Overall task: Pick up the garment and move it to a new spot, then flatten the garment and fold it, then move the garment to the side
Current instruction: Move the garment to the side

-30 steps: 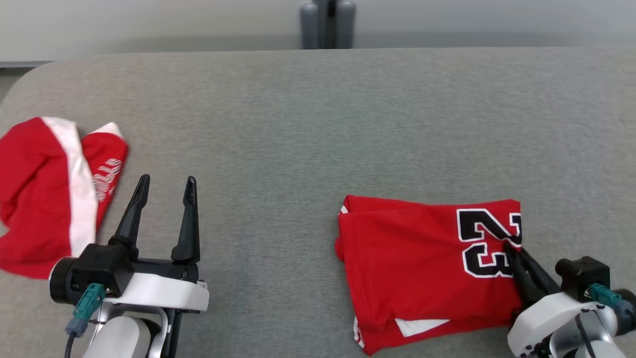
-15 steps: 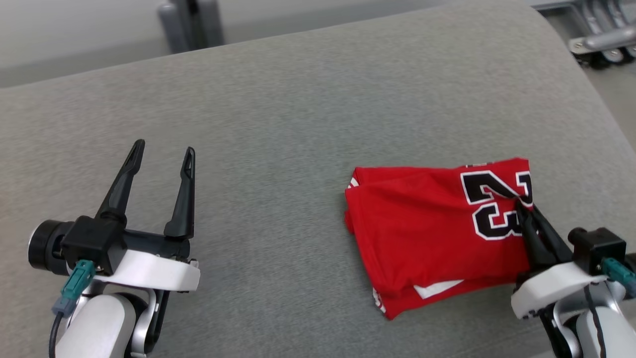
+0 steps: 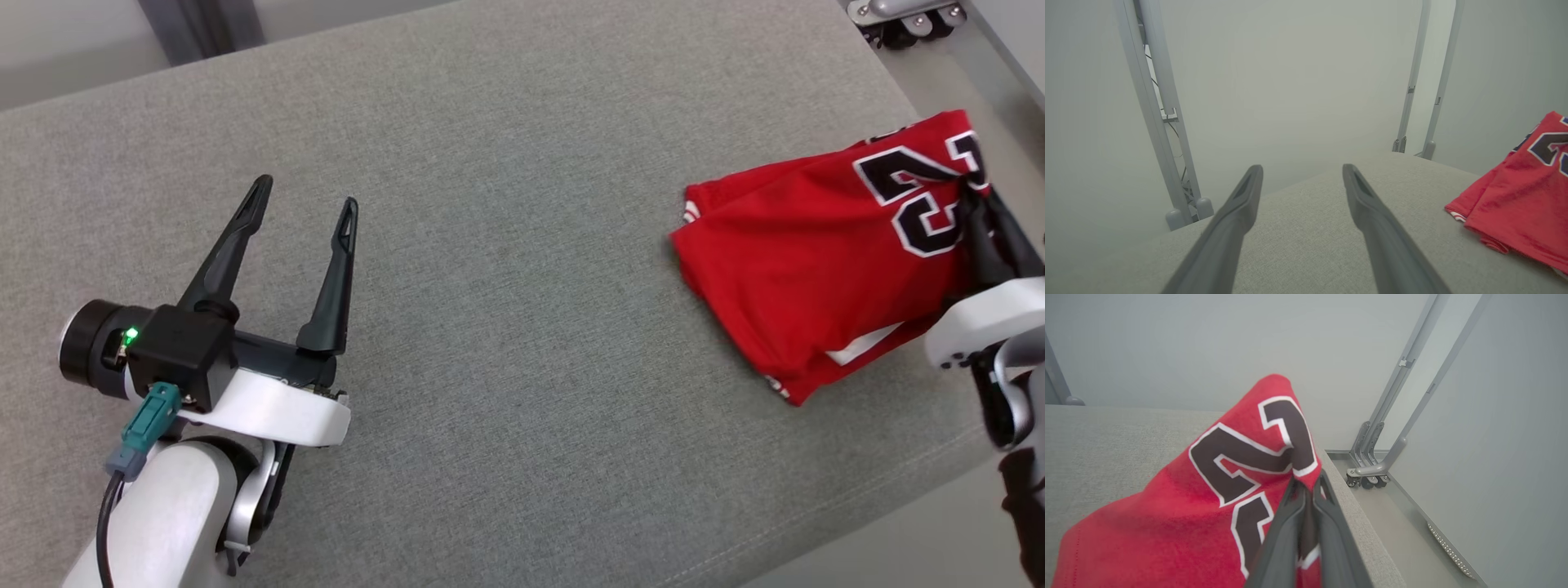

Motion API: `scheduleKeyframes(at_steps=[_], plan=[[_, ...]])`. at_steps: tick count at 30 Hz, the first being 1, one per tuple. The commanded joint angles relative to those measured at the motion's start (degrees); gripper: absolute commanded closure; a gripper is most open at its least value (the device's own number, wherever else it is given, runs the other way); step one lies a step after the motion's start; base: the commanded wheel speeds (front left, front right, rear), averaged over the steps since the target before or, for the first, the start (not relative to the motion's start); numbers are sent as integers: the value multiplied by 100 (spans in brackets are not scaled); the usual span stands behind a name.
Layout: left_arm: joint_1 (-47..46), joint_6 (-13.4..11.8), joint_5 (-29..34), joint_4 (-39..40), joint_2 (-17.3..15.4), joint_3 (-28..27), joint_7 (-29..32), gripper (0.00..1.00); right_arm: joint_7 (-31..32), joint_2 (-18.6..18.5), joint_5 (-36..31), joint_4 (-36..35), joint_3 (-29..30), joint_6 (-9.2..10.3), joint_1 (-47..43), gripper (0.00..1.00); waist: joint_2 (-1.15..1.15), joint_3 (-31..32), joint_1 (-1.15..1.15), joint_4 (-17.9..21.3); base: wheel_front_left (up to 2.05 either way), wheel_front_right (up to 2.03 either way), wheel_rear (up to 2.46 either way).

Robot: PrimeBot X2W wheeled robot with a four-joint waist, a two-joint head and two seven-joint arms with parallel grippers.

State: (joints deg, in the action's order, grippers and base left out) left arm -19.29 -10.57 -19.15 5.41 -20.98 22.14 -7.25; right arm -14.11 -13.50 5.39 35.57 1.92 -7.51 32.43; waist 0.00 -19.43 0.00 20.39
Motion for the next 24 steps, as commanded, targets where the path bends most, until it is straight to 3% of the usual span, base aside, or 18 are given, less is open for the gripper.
scheduleKeyframes(at_steps=[1, 6, 7, 8, 9, 17, 24], plan=[[-108, 46, 49, 14, -28, 7, 6, 0, -52, -83, -32, 174, 58, 4, 152, 100, 0, -64, 0, -56, 0, 0, 0], [-199, 44, 74, 23, -47, 44, 24, 0, -100, -227, -121, 784, 260, 4, 591, 96, 0, -185, 0, -114, 0, 0, 0], [-209, 35, 76, 24, -50, 42, 31, 0, -103, -247, -181, 785, 280, 4, 660, 79, 0, -208, 0, -121, 0, 0, 0], [-225, 29, 79, 27, -52, 45, 34, 0, -105, -212, -149, 685, 344, 4, 739, 34, 0, -229, 0, -127, 0, 0, 0], [-237, 24, 79, 26, -57, 47, 39, 0, -105, -195, -191, 659, 386, 4, 722, 0, 0, -244, 0, -133, 0, 0, 0], [-250, -14, 25, -27, -51, 21, -48, 0, -108, -26, -390, 352, 753, 4, 500, 0, 0, -212, 0, -205, 0, 0, 0], [-74, -82, -84, -164, 16, -36, -222, 0, -102, 365, -162, -832, 850, 4, -30, 0, 0, 76, 0, -431, 0, 0, 0]])
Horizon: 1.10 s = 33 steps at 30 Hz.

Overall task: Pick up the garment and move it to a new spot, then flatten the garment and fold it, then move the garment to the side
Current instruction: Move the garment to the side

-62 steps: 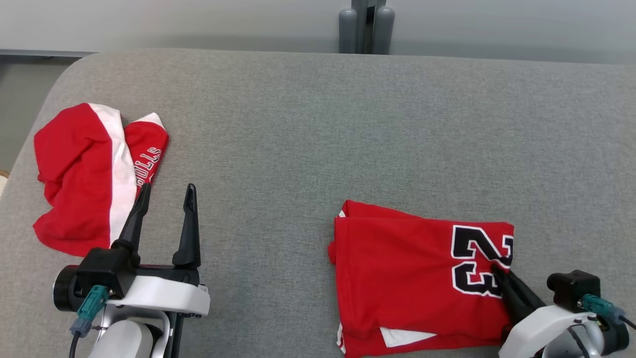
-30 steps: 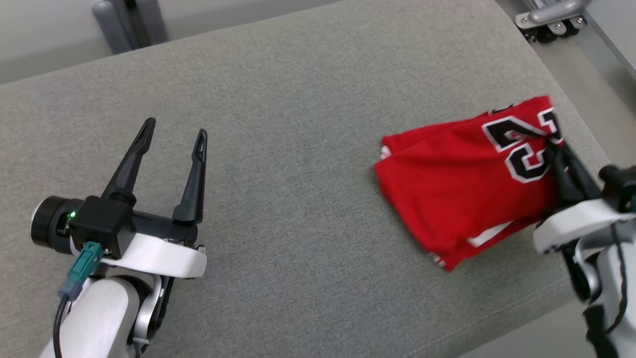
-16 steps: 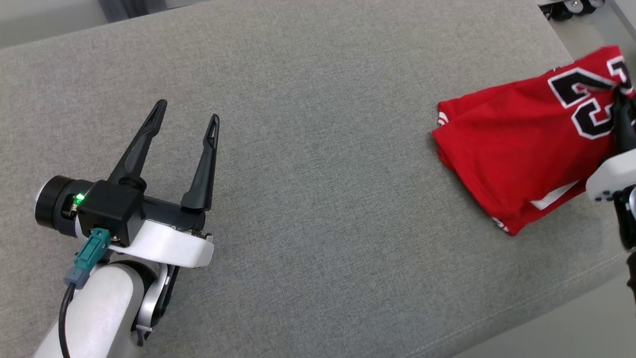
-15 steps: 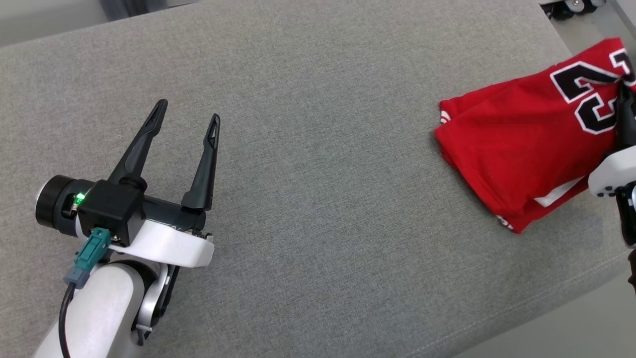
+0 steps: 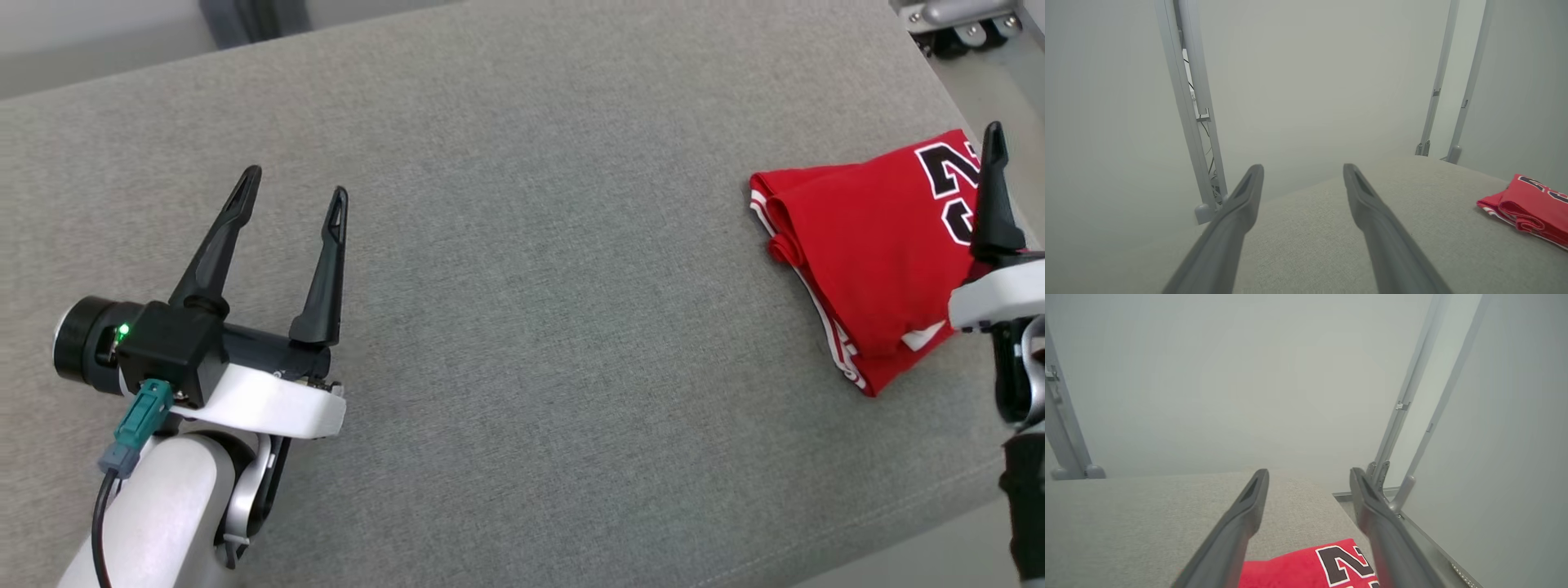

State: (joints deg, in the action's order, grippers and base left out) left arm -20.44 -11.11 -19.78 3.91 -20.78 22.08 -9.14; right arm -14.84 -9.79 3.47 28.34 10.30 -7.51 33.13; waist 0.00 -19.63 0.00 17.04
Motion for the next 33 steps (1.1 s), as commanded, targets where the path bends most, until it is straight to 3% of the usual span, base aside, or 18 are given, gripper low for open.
scheduleKeyframes(at_steps=[1, 11, 18, 25, 33], plan=[[74, -59, -49, -25, 2, -60, -66, 0, -29, 82, 70, -339, -18, 4, -205, 0, 0, 143, 0, -144, 0, 0, 0], [374, -208, -271, -155, 139, -268, -371, 0, -25, 553, 312, -1993, -425, 4, -1147, 0, 0, 515, 0, -827, 0, 0, 0], [733, -358, -462, -244, 333, -559, -537, 0, 66, 658, 378, -2534, -761, 4, -1767, 0, 0, 854, 0, -1328, 0, 0, 0], [1044, -138, -617, -443, 524, -859, -601, 0, 304, 686, 409, -2613, -750, 4, -2472, 0, 0, 1226, 0, -1644, 0, 0, 0], [1549, 221, -266, -753, 625, -1115, -602, 0, 479, 689, 539, -2638, -715, 3, -3135, 0, 0, 1687, 0, -1630, 0, 0, 0]])
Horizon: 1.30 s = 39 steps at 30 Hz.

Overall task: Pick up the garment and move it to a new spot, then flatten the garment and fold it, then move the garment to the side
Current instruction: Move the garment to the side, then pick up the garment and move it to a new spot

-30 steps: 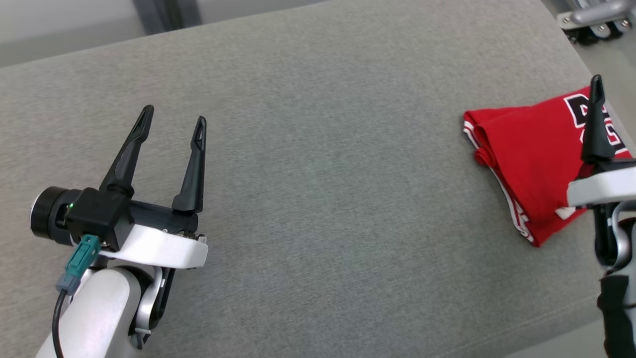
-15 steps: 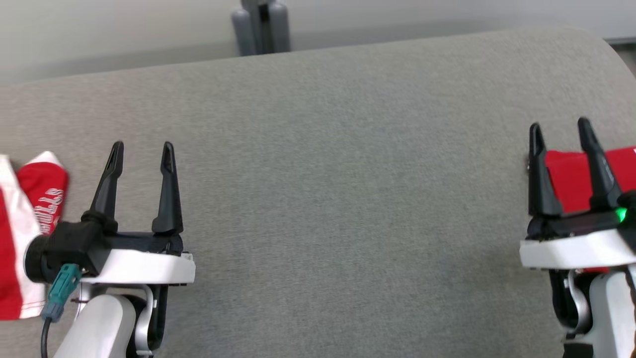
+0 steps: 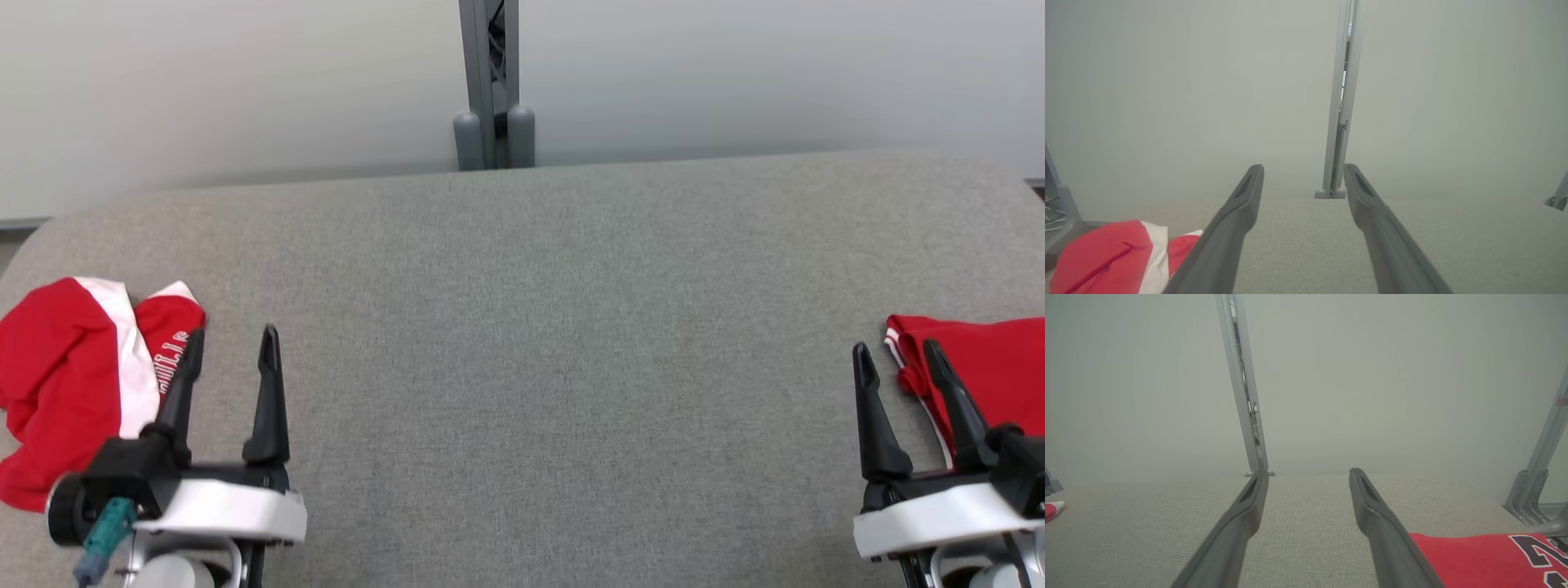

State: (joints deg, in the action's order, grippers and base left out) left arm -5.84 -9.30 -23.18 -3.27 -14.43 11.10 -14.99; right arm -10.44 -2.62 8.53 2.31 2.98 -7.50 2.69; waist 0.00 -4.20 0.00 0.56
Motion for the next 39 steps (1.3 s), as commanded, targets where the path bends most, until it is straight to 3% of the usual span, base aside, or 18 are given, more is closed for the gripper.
scheduleKeyframes(at_steps=[1, 13, 33, 39], plan=[[175, 69, 101, -78, -8, -23, -16, 0, 51, -30, 38, -46, 29, 2, -156, 0, 0, 203, 0, 34, 0, 0, 0], [724, 0, 82, -89, -111, 11, 139, 0, 234, -28, 96, -361, 146, 2, -667, 0, 0, 473, 0, 71, 0, 0, 0], [782, -129, 27, 97, -176, 84, 385, 0, 278, -28, 87, -411, 190, 2, -762, 0, 0, 512, 0, 7, 0, 0, 0], [623, -139, 23, 45, -154, 116, 388, 0, 305, -26, 33, -447, 192, 2, -804, 0, 0, 535, 0, -247, 0, 0, 0]])
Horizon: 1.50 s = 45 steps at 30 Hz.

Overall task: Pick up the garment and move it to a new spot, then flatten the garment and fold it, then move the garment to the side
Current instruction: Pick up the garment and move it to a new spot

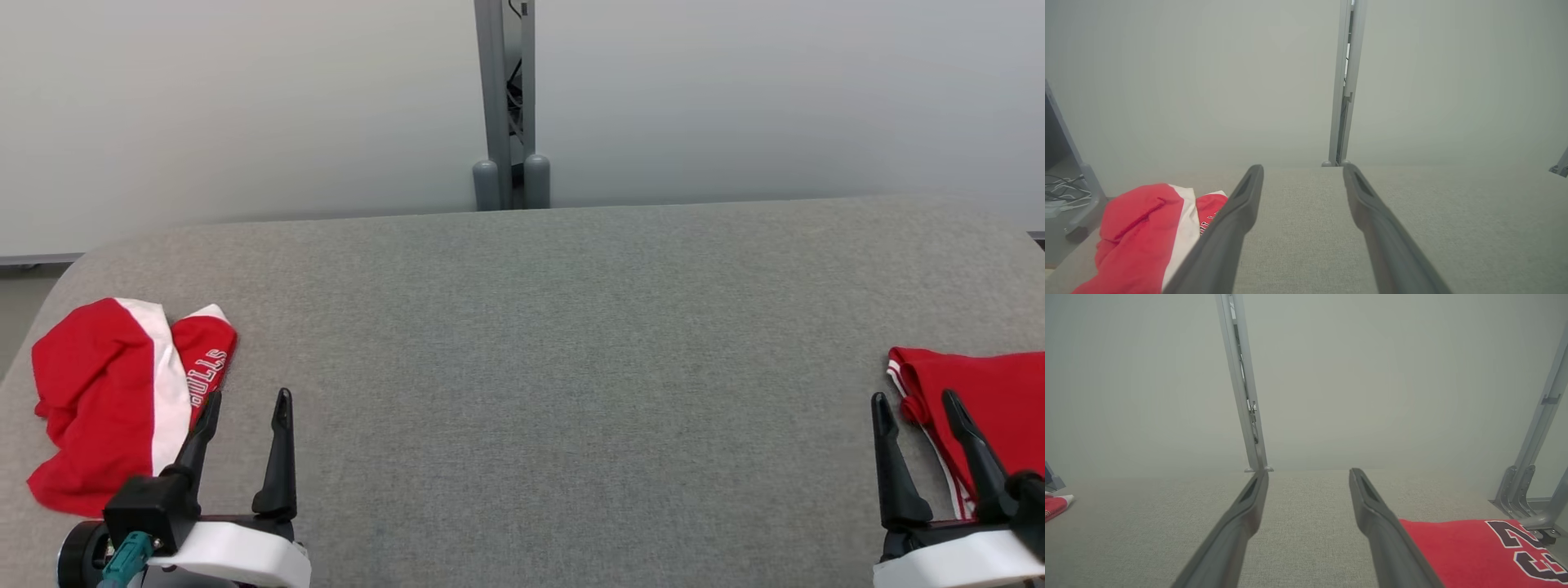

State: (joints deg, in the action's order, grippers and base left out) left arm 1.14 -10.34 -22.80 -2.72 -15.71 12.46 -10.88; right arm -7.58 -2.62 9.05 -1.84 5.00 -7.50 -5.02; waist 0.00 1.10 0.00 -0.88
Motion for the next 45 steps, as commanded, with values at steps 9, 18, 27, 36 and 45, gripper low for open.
scheduleKeyframes(at_steps=[9, 18, 27, 36, 45], plan=[[-376, 83, -231, -143, 95, -155, -200, 0, 147, -28, 34, -105, -275, 2, -14, 0, 0, 5, 0, -1200, 0, 0, 0], [-587, 137, -326, -375, 78, -306, -299, 0, 142, -28, 84, -30, -379, 2, 25, 0, 0, 38, 0, -1974, 0, 0, 0], [-564, 163, -363, -450, 70, -377, -355, 0, 121, -29, 100, 41, -460, 2, 80, 0, 0, -14, 0, -2276, 0, 0, 0], [-667, 172, -368, -455, 62, -346, -367, 0, 106, -29, 103, 75, -488, 2, 120, 0, 0, -56, 0, -2257, 0, 0, 0], [-1442, 323, -332, -487, -176, -266, 45, 0, 205, -29, -37, -54, -513, 2, 262, 0, 0, -312, 0, -2018, 0, 0, 0]])
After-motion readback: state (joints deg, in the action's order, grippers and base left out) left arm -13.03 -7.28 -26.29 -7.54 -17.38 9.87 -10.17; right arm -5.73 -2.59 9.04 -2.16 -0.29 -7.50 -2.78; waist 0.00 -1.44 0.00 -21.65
